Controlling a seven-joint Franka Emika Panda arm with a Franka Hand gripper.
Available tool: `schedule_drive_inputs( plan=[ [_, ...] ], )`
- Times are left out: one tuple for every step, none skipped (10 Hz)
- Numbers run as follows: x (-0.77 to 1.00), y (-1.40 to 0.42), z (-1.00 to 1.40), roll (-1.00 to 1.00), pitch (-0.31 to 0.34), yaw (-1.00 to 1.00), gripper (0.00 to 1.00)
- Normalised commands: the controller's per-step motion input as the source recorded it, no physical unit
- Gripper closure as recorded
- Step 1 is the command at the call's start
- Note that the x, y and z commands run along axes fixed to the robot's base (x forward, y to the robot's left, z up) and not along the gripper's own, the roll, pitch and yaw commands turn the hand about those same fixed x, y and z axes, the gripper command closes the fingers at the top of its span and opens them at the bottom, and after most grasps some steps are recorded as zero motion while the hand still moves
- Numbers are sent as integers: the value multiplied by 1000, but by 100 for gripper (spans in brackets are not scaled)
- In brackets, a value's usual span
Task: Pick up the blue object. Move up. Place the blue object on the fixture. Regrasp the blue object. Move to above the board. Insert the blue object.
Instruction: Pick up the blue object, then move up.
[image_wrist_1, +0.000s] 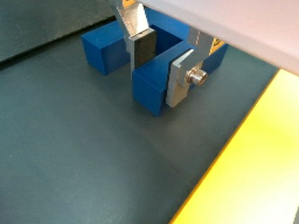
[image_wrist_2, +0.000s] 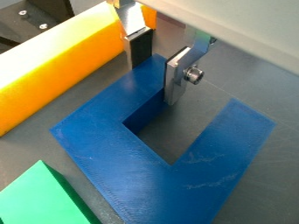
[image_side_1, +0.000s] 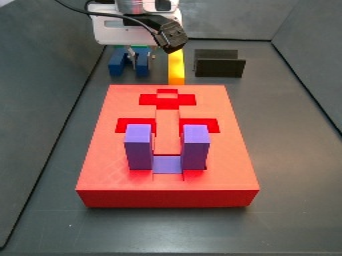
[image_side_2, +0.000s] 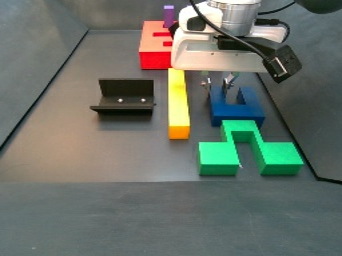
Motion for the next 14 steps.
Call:
schedule_drive_inputs(
  plan=[
    [0, 0, 0, 0, 0, 0, 100],
    [0, 0, 0, 0, 0, 0, 100],
    [0, 0, 0, 0, 0, 0, 100],
    [0, 0, 0, 0, 0, 0, 100],
    [0, 0, 0, 0, 0, 0, 100],
    [0, 0, 0, 0, 0, 0, 100],
    [0, 0, 0, 0, 0, 0, 100],
    [0, 0, 0, 0, 0, 0, 100],
    [0, 0, 0, 0, 0, 0, 100],
    [0, 0, 0, 0, 0, 0, 100],
    [0, 0, 0, 0, 0, 0, 100],
    [0, 0, 0, 0, 0, 0, 100],
    [0, 0, 0, 0, 0, 0, 100],
    [0, 0, 833, 0, 0, 0, 100]
  ],
)
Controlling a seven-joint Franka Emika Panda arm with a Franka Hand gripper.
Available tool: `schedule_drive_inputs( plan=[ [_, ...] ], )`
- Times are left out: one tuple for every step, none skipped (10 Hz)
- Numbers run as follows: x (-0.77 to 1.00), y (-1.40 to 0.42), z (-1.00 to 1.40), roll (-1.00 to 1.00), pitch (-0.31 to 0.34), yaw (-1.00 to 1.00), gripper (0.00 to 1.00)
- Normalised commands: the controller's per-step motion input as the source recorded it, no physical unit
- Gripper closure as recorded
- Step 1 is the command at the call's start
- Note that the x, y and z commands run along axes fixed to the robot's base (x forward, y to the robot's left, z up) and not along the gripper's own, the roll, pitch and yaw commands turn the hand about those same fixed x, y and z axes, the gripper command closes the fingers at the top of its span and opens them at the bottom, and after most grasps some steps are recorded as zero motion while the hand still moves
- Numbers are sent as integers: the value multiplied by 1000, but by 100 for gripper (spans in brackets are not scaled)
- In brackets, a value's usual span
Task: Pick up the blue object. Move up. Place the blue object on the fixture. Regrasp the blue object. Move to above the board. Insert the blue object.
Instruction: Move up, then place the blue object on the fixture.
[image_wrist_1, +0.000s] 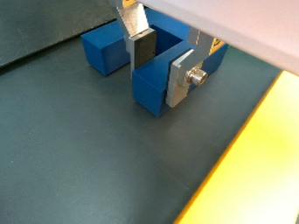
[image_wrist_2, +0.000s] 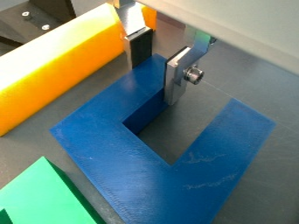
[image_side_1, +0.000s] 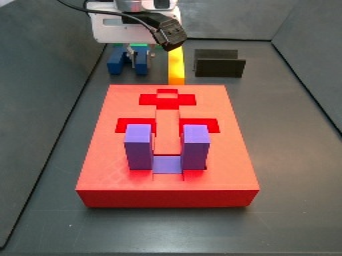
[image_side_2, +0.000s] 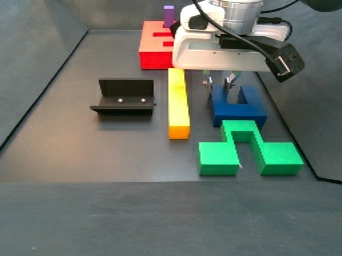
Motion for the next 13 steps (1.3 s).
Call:
schedule_drive_inputs(
  plan=[
    [9, 0, 833, 1, -3, 1, 100],
    [-49, 11, 594, 31, 25, 1, 100],
    [-30, 0, 294, 70, 1, 1, 100],
    [3, 0, 0, 0, 6, 0, 100],
    [371, 0, 126, -197, 291, -300, 100],
    [526, 0, 511, -283, 446, -334, 100],
    [531, 0, 826, -406, 551, -291, 100],
    [469, -34, 931, -403, 489, -303, 100],
    [443, -89, 946, -317, 474, -223, 100],
    [317, -157, 771, -249, 314, -49, 100],
    [237, -223, 706, -211, 126, 0, 100],
    [197, -243, 574, -66, 0, 166, 100],
    [66, -146, 389, -797, -251, 280, 100]
  ],
)
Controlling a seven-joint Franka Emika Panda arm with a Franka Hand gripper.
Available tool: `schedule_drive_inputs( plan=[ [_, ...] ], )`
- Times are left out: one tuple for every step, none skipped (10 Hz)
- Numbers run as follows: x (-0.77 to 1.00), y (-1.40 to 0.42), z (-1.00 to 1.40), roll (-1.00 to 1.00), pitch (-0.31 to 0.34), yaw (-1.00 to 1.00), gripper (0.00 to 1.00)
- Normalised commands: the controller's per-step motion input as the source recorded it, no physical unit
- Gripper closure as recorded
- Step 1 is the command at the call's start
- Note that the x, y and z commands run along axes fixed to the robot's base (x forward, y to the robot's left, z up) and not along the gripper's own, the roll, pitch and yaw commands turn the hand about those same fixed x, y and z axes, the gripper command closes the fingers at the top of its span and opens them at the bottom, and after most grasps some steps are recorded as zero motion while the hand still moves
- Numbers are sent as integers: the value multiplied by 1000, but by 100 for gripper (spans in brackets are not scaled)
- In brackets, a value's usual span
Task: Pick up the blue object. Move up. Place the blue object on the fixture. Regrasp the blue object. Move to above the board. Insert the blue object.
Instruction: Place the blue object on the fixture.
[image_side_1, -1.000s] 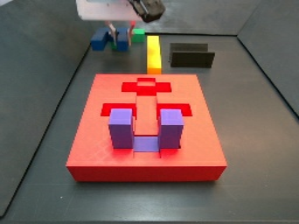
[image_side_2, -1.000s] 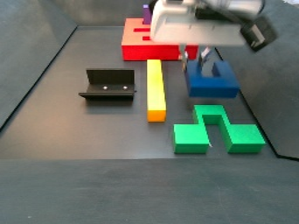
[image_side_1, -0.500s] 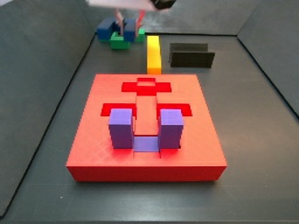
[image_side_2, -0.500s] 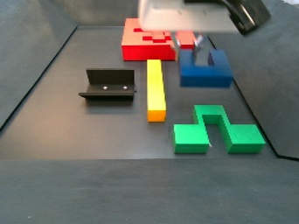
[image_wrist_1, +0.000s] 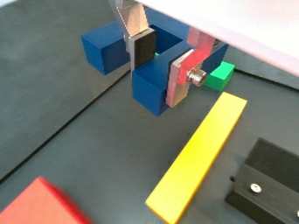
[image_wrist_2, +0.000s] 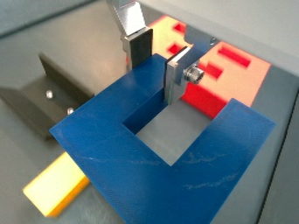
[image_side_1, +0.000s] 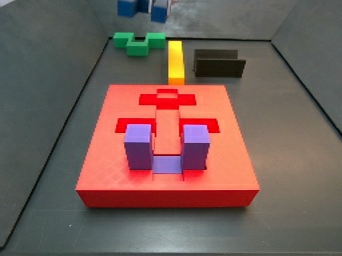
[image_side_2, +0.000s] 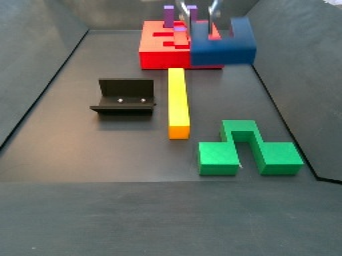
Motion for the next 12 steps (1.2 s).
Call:
schedule_drive_inputs(
  plan=[
    [0, -203, 346, -874, -429, 283, 100],
    [77, -143, 183, -897, -503, 194, 100],
    [160, -63, 80, -940, -503, 71, 100],
    [257, -3, 0, -886, -500, 0, 100],
    [243, 0, -11, -726, -400, 0, 100],
    [154, 0, -143, -483, -191, 0, 100],
    [0, 0, -14, -146, 0, 34, 100],
    [0, 63, 0, 0, 0, 31, 100],
    [466, 0, -49, -120, 0, 23, 100],
    [731, 29, -6, -437, 0, 0, 100],
    [869, 57, -3, -537, 0, -14, 100],
    [894, 57, -14, -614, -6, -49, 100]
  ],
)
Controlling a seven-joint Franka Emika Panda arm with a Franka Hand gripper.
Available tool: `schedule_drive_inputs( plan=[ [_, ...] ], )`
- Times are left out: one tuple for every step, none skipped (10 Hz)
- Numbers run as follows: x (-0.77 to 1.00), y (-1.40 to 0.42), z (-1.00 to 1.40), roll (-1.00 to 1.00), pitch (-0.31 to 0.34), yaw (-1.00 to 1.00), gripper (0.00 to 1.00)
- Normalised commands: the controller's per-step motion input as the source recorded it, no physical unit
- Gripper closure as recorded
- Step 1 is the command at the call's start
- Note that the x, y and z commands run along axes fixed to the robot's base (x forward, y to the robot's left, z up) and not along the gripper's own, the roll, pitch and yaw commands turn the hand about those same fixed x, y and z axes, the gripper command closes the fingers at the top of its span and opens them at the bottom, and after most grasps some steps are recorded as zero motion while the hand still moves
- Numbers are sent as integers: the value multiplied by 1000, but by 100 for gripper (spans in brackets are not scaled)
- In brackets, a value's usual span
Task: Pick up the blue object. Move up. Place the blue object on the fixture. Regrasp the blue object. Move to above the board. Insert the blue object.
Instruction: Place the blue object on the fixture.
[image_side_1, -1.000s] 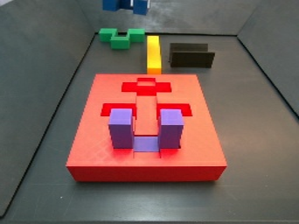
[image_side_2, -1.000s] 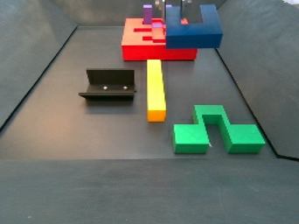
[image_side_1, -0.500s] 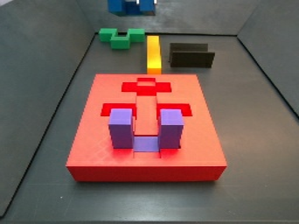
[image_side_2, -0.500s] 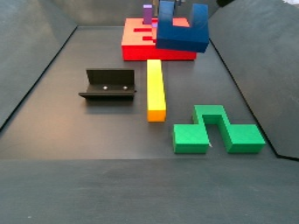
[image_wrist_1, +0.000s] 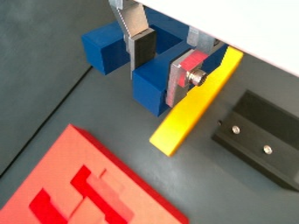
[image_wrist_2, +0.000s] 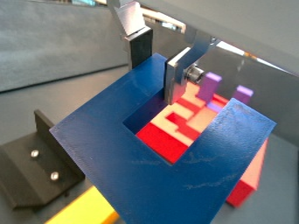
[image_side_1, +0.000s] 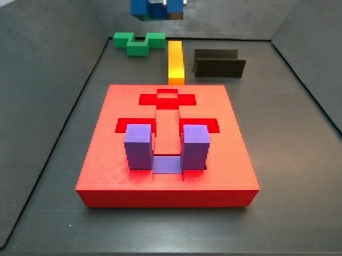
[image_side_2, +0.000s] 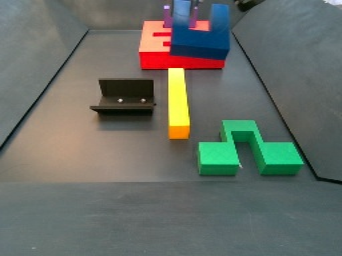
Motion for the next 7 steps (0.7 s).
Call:
schedule_drive_inputs(
  plan=[
    [889, 9, 0, -626, -66, -71, 100],
    [809, 0, 0, -534, -54, -140, 100],
    [809, 0, 0, -506, -9, -203, 100],
    [911, 0, 0, -446, 0, -254, 100],
    [900, 0, 0, -363, 0, -234, 100],
    [957, 0, 0, -309, 31, -220, 100],
    [963, 0, 0, -283, 60, -203, 100]
  ],
)
